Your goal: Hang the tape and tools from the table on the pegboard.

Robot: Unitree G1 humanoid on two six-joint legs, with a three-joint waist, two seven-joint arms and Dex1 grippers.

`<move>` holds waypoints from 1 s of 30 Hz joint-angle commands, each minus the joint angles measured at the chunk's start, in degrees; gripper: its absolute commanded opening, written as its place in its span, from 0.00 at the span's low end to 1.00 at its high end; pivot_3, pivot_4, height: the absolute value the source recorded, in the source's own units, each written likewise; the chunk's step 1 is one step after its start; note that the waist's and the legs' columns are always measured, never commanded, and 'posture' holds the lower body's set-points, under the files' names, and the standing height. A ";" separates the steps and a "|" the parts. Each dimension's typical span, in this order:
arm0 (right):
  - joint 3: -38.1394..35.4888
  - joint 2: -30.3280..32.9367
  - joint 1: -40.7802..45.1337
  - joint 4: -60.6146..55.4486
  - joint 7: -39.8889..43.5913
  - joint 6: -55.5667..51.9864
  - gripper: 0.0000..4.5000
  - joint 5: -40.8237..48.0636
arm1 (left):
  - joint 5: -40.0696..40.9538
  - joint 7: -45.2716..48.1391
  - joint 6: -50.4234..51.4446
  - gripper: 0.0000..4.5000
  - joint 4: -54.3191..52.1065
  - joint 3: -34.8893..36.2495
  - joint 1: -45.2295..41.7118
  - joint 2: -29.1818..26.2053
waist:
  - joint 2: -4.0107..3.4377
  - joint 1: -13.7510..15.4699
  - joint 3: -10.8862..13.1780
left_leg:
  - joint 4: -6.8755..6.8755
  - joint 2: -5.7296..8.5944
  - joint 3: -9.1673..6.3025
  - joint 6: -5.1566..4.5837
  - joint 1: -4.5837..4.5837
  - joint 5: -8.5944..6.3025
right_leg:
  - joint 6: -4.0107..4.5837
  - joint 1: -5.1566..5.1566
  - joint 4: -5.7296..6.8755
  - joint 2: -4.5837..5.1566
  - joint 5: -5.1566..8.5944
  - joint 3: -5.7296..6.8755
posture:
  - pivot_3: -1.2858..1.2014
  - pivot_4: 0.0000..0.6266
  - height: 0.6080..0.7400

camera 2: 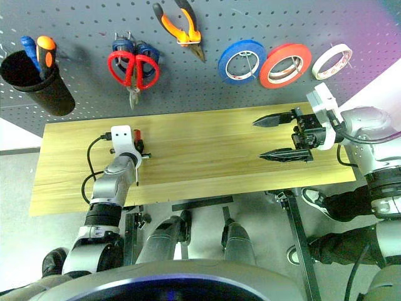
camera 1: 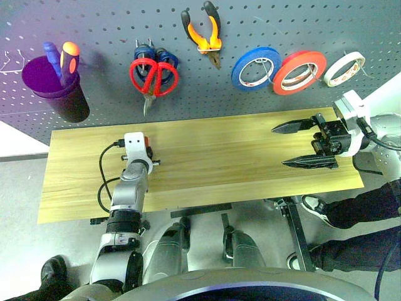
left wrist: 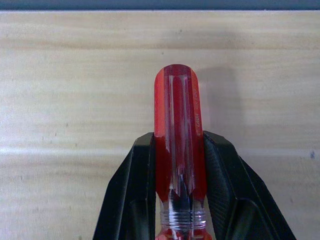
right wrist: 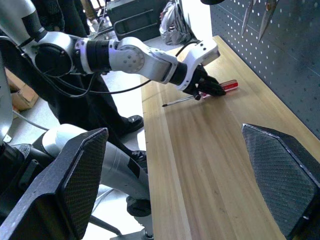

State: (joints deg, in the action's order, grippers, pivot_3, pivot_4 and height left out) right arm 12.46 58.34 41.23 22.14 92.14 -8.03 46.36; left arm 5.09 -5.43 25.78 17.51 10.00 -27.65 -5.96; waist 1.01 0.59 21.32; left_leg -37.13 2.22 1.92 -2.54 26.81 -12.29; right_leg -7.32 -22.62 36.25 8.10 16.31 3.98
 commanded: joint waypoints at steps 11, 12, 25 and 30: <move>-0.38 -0.87 3.08 3.16 0.36 1.49 1.00 0.67 | -1.50 1.13 3.23 0.21 -23.67 -3.03 9.78 -0.45 | 0.00 0.11 0.00 | 0.02 0.01 0.00 0.09 0.00 -0.06 | 0.00 0.02 -0.06 -0.01 -0.01 0.05 | 0.50 0.58 1.00; -0.20 -0.87 3.16 3.14 0.36 1.63 1.00 0.79 | -2.04 1.55 3.29 0.21 -25.31 -3.94 10.61 -0.77 | 0.00 0.12 0.00 | 0.02 0.01 0.00 0.08 0.00 -0.05 | 0.00 0.02 -0.06 -0.01 -0.01 0.07 | 0.50 0.58 1.00; 2.24 -1.49 7.07 8.16 0.36 3.74 1.00 1.07 | -7.34 1.72 0.97 0.21 -40.74 -5.86 16.78 -4.07 | -0.02 0.26 -0.01 | 0.02 0.02 0.00 0.09 0.01 -0.05 | -0.01 0.03 -0.06 -0.03 -0.02 0.14 | 0.52 0.52 1.00; 3.26 -1.46 8.16 10.27 0.36 4.65 1.00 0.71 | -7.70 2.34 -1.46 0.21 -46.08 -4.49 20.90 -5.00 | -0.03 0.29 -0.03 | 0.01 0.03 0.00 0.10 0.00 -0.04 | -0.02 0.04 -0.06 -0.04 -0.02 0.15 | 0.52 0.50 1.00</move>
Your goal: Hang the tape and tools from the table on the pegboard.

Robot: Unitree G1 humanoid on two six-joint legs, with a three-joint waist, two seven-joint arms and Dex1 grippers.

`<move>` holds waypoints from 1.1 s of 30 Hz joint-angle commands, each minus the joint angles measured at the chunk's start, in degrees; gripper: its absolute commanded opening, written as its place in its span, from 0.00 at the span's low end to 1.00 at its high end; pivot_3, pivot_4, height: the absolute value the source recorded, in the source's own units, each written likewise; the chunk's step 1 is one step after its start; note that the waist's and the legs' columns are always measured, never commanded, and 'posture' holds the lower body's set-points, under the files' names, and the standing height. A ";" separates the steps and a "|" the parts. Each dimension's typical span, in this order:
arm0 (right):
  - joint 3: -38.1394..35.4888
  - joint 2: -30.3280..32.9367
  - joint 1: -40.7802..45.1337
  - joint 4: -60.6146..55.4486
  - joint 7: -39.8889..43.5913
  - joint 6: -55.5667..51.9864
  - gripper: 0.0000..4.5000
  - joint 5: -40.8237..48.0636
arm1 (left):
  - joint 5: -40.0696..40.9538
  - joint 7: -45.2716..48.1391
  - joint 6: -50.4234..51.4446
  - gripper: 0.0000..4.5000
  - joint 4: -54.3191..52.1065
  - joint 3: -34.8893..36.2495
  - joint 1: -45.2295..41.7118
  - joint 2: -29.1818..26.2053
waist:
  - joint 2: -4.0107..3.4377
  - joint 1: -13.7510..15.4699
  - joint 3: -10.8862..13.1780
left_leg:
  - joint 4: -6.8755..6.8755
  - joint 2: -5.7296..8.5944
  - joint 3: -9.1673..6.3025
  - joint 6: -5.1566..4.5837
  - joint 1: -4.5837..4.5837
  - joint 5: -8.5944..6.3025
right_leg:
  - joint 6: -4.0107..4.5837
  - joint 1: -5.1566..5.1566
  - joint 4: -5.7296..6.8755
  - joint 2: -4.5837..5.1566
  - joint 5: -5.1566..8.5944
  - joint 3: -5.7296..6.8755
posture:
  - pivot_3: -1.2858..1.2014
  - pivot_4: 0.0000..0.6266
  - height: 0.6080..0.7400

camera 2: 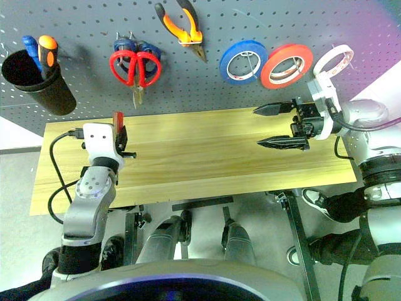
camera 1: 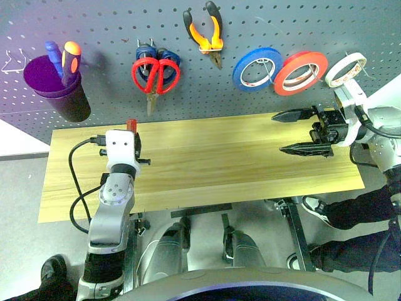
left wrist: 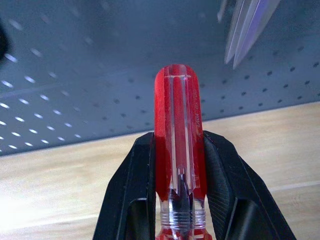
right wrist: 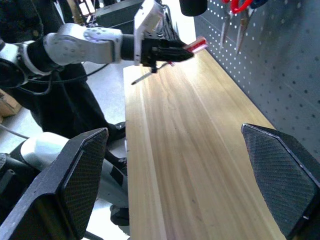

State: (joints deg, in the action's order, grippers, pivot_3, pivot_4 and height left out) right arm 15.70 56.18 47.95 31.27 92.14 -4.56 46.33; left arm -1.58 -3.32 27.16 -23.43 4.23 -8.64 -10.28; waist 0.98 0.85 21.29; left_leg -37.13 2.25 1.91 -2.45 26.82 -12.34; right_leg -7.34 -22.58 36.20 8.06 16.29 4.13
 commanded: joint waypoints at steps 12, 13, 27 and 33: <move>1.53 0.68 2.44 2.96 0.36 2.24 1.00 1.00 | -3.13 2.16 -10.74 0.21 -9.98 1.74 2.00 -3.01 | -0.02 0.22 -0.03 | -0.04 0.01 -0.01 0.03 0.00 0.02 | -0.02 0.00 0.03 -0.05 -0.01 0.02 | 0.53 0.47 1.00; 1.66 0.56 2.56 3.51 0.36 2.52 1.00 0.93 | -3.27 2.32 -11.12 0.21 -9.93 1.70 1.60 -3.09 | -0.02 0.19 -0.03 | -0.04 0.01 -0.01 0.03 0.00 0.02 | -0.02 0.00 0.03 -0.06 -0.01 0.02 | 0.53 0.46 1.00; 0.48 0.20 2.83 5.51 0.36 2.10 1.00 4.64 | -6.48 3.21 -10.48 0.21 -14.37 2.65 -8.52 -5.41 | -0.05 1.73 -0.28 | -0.14 0.00 -0.03 0.00 -0.01 0.19 | -0.03 0.02 0.18 -0.30 -0.02 0.04 | 0.54 0.39 1.00; -1.28 -0.06 3.25 6.90 0.36 -0.02 1.00 8.14 | -8.15 3.43 -9.55 0.21 -15.58 4.03 -11.29 -7.14 | -0.06 1.67 -0.40 | -0.22 0.01 -0.05 -0.01 -0.01 0.19 | -0.09 0.07 0.20 -0.31 -0.07 0.06 | 0.55 0.37 1.00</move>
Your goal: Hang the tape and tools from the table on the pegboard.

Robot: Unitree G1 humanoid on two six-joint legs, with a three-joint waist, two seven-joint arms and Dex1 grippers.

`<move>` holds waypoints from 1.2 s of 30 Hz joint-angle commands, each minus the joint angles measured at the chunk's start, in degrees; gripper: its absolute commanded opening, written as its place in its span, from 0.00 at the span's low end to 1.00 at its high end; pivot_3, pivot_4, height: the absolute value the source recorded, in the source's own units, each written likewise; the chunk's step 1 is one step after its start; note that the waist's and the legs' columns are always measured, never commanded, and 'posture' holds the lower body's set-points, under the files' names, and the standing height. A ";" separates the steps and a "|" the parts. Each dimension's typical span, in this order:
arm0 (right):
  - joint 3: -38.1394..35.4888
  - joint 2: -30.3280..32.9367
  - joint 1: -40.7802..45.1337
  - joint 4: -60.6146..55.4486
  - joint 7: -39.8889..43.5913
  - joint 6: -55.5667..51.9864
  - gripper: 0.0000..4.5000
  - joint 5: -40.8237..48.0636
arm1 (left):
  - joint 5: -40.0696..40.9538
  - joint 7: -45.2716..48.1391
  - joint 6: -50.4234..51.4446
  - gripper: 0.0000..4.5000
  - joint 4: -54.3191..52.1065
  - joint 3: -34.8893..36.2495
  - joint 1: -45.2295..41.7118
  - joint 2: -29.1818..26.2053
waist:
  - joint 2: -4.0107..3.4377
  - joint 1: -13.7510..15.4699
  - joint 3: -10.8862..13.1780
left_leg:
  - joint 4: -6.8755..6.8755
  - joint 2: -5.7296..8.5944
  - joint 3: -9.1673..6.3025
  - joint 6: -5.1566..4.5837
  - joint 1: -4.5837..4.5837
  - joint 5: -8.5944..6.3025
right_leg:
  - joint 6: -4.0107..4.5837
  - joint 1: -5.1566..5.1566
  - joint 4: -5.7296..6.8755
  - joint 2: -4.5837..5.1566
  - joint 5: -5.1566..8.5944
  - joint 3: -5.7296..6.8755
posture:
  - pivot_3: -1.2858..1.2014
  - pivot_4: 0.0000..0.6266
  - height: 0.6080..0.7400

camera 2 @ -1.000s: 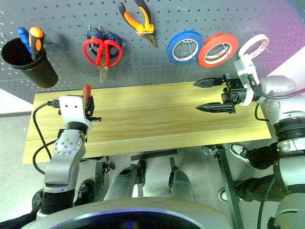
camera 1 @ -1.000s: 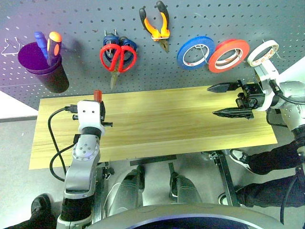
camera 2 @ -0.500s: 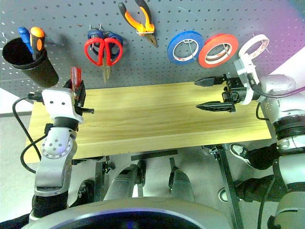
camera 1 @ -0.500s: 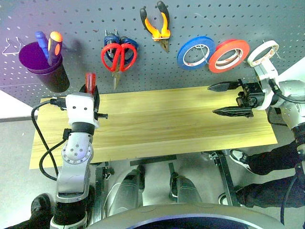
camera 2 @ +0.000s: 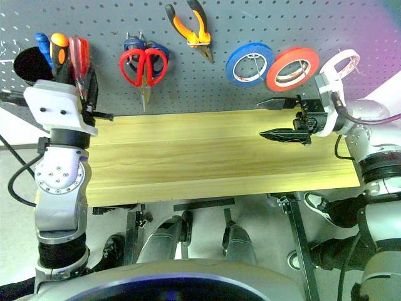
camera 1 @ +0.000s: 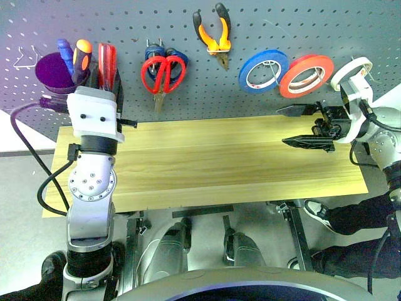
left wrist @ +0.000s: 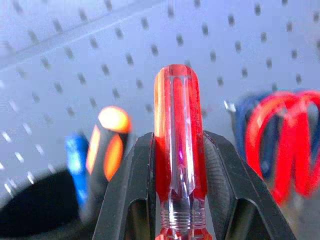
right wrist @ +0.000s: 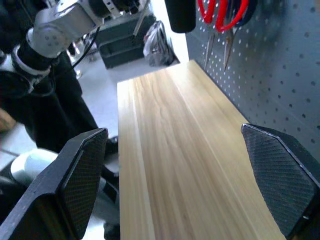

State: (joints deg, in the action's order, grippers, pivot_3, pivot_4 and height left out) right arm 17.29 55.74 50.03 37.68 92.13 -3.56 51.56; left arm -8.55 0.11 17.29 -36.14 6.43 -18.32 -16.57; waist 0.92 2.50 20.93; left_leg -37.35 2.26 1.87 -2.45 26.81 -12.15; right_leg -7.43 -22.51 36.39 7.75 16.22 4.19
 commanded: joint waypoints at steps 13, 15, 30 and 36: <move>-7.37 -1.26 -0.36 -0.57 0.37 -3.50 1.00 7.44 | -0.16 1.78 2.24 0.21 0.98 6.93 -13.77 -6.79 | 0.04 0.02 -0.68 | -0.51 -0.03 -0.03 0.05 -0.02 0.04 | 0.00 -0.06 0.71 -0.03 0.00 0.01 | 0.55 0.34 1.00; -8.34 -1.21 -0.75 -1.04 0.37 -4.03 1.00 8.27 | -0.14 2.14 2.18 0.21 1.51 7.19 -14.98 -7.53 | 0.06 0.09 -0.70 | -0.61 -0.04 -0.04 0.05 0.00 0.04 | 0.00 -0.06 0.81 -0.04 0.00 0.01 | 0.55 0.34 1.00; -14.77 -1.71 -5.42 -5.30 0.37 -7.59 1.00 10.93 | 2.05 4.07 -4.18 0.21 12.89 10.60 -24.93 -14.87 | 0.09 -0.07 -1.38 | -0.68 -0.05 -0.06 0.08 -0.02 0.07 | 0.02 -0.07 0.89 -0.06 -0.04 0.00 | 0.55 0.33 1.00; -17.17 -1.34 -7.16 -8.69 0.37 -8.63 1.00 11.55 | 2.66 3.86 -6.72 0.21 16.09 10.86 -26.13 -15.52 | 0.10 -0.10 -1.46 | -0.73 -0.04 -0.05 0.07 -0.01 0.07 | 0.00 -0.05 0.89 -0.05 -0.05 0.00 | 0.54 0.32 1.00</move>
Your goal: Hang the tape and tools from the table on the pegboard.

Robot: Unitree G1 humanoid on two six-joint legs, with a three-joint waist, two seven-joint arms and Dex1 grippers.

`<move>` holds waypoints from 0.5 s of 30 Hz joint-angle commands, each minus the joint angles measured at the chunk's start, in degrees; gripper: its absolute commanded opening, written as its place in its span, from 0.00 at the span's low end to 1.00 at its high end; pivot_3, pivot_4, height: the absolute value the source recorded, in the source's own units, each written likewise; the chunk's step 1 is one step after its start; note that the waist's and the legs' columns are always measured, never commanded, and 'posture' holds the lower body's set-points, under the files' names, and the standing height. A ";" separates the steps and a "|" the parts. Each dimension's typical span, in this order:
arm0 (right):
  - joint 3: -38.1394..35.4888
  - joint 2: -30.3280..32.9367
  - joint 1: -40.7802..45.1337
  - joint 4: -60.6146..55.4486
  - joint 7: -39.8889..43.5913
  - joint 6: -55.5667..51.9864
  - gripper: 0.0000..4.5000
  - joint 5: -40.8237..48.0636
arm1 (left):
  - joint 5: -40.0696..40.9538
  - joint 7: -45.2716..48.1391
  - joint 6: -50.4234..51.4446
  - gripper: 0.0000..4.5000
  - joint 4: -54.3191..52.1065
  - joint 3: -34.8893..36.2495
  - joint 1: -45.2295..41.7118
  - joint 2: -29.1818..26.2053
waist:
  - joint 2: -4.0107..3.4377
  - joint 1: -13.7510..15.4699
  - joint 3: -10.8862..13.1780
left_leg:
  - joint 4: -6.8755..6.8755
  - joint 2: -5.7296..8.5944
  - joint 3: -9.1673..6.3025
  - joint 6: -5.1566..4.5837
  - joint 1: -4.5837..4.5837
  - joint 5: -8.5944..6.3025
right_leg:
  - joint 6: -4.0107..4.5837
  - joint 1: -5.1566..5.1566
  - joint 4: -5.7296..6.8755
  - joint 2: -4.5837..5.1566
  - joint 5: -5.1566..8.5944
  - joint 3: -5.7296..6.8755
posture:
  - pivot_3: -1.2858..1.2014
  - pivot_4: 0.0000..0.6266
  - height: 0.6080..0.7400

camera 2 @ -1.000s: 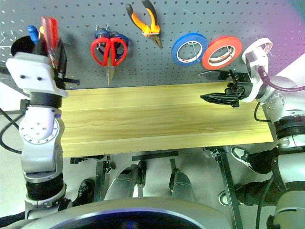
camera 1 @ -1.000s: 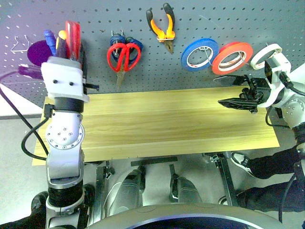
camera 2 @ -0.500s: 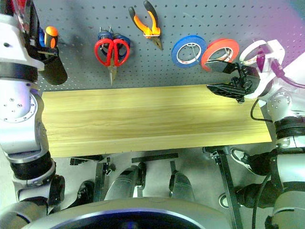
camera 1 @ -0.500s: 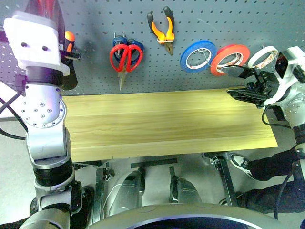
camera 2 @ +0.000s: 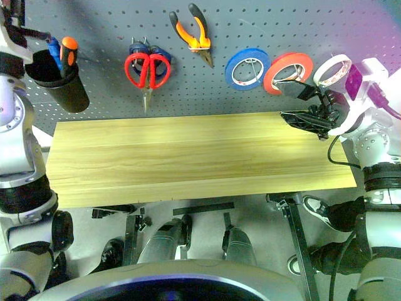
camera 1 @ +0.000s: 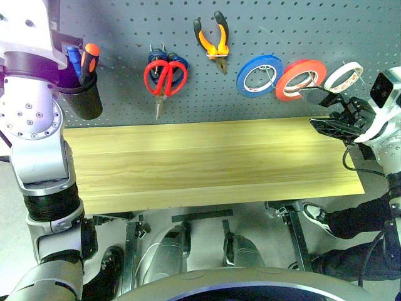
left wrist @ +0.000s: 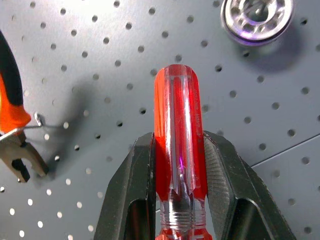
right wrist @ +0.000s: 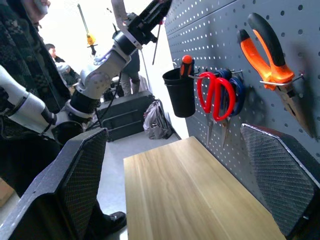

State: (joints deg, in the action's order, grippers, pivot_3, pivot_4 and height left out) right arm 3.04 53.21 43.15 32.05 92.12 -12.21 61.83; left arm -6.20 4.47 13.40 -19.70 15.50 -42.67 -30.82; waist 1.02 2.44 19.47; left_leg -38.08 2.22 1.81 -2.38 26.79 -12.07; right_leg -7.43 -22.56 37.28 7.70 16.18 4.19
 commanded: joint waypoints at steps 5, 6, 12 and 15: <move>-3.85 1.14 -0.67 -5.56 0.38 -0.45 1.00 1.28 | 0.47 -0.25 -9.10 0.21 5.93 1.14 -3.24 -2.39 | 0.00 -0.10 -0.20 | 0.00 -0.02 0.00 0.00 -0.03 0.00 | 0.00 -0.01 0.05 -0.02 0.00 0.00 | 0.53 0.32 1.00; -3.75 1.14 -0.75 -5.82 0.38 -0.52 1.00 1.06 | 0.54 -0.29 -10.60 0.21 7.66 1.22 -3.52 -2.67 | 0.01 -0.11 -0.21 | 0.00 -0.02 0.00 0.00 -0.03 0.00 | 0.00 -0.01 0.05 -0.01 0.00 0.00 | 0.53 0.32 1.00; -4.42 1.78 -1.52 -6.43 0.38 -1.03 1.00 0.75 | 0.75 -0.76 -18.27 0.21 15.91 1.07 -3.49 -3.29 | 0.04 -0.11 -0.35 | -0.02 -0.01 0.02 0.00 -0.02 0.01 | 0.00 -0.01 0.05 0.00 0.00 0.00 | 0.53 0.33 1.00; -5.02 2.22 -2.13 -7.63 0.38 -1.93 1.00 1.21 | 1.16 -0.79 -21.06 0.21 19.34 0.78 -3.26 -2.79 | 0.03 -0.14 -0.37 | -0.04 -0.01 0.02 -0.01 -0.02 0.01 | 0.00 0.00 0.05 0.00 -0.01 0.00 | 0.52 0.33 1.00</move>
State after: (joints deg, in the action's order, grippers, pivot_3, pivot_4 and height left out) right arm 0.86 53.70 40.90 26.64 92.13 -13.81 62.05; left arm -5.61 4.41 -5.17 -0.12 15.37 -45.39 -33.13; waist 1.05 2.31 19.10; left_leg -38.12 2.20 1.83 -2.39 26.78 -12.06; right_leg -7.43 -22.56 37.34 7.71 16.17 4.19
